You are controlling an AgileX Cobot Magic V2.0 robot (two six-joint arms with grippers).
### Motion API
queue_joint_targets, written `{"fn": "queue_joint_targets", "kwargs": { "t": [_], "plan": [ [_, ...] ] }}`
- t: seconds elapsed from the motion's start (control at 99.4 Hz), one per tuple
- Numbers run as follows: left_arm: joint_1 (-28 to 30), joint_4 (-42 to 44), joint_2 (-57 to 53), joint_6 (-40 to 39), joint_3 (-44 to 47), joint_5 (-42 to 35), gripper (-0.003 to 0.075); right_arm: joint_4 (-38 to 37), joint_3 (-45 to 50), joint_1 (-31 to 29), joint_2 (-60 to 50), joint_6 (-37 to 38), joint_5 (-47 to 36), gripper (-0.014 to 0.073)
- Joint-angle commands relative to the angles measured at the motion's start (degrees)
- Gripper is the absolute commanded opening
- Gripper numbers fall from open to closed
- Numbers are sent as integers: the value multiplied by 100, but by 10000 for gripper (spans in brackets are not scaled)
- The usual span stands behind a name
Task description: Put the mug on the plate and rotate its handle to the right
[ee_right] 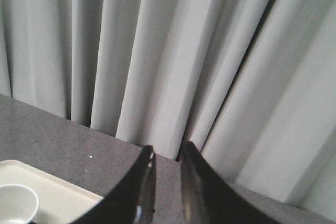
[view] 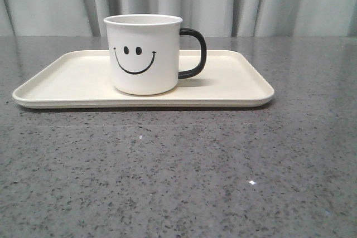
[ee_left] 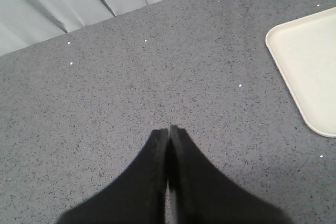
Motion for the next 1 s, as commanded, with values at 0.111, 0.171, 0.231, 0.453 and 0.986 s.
{"fn": "queue_joint_targets", "kwargs": {
  "t": [0.111,0.171,0.231,0.453,0.986],
  "plan": [
    [-4,136,2,-70,-125,-127,-20,-384,743,-217,-733,19,-570,-22],
    [-4,136,2,-70,-125,-127,-20,-400,957,-274,-891,19,-570,-69],
    [-4,136,2,-70,-125,-127,-20,-400,1131,-336,-1046,19,-544,-114],
    [-4,136,2,-70,-125,-253,-20,-563,1631,-647,-1267,24,-559,-111],
    [-4,84,2,-70,-125,-727,-20,-614,1678,-729,-1267,19,-485,-111]
  ]
}}
